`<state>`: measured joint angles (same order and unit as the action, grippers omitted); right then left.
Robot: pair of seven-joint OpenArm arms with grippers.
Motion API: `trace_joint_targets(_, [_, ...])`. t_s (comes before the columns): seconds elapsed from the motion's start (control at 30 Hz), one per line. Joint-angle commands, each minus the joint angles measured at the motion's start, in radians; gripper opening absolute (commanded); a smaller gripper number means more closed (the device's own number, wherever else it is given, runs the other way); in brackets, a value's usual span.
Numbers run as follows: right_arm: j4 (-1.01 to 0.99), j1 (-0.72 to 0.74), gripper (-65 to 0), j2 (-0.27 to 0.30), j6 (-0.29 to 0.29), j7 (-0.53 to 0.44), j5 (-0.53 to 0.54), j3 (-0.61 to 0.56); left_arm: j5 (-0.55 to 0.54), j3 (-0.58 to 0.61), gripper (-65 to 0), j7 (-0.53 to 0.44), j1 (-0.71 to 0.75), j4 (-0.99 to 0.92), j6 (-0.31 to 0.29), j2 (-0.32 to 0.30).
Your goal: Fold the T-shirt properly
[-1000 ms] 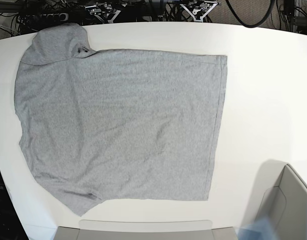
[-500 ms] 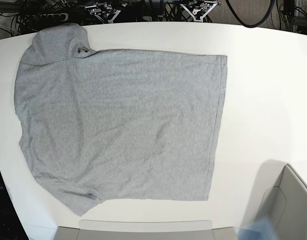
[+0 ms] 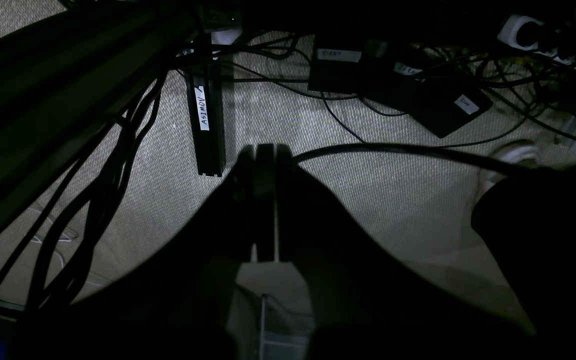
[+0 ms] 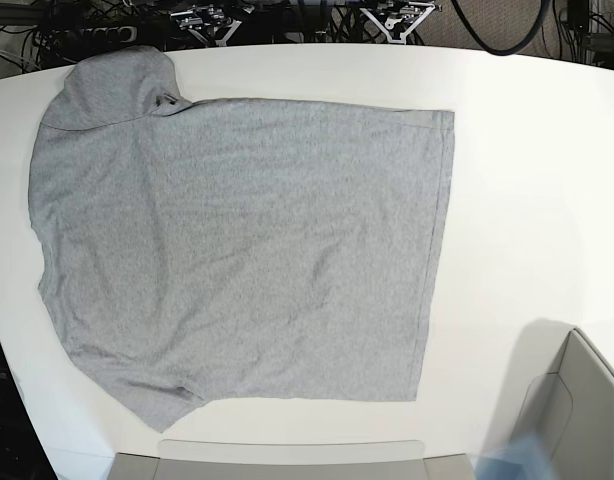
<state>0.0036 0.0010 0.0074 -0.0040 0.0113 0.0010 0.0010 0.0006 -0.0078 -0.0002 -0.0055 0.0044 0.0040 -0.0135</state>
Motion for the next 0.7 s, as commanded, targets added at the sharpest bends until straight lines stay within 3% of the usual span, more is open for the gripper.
trace_joint_targets(0.0, [0.003, 0.011, -64.8, -0.004, 0.008, -0.006, 0.003, 0.0, 0.003, -0.002, -64.9, -0.004, 0.0, 0.003, 0.004, 0.005])
trace_joint_targets(0.4, [-0.004, 0.018, -64.8, -0.016, 0.009, -0.001, 0.0, -0.008, 0.005, 0.001, -64.9, -0.005, 0.005, -0.001, 0.004, -0.018])
trace_joint_targets(0.57, [-0.004, 0.003, -64.8, 0.041, 0.009, 0.014, 0.0, -0.009, 0.006, 0.002, -64.7, 0.059, -0.001, -0.004, 0.003, -0.056])
trace_joint_targets(0.67, [-0.004, -0.022, -64.9, 0.076, 0.017, 0.003, 0.006, 0.0, 0.003, -0.002, -64.7, 0.035, 0.008, -0.002, 0.0, -0.076])
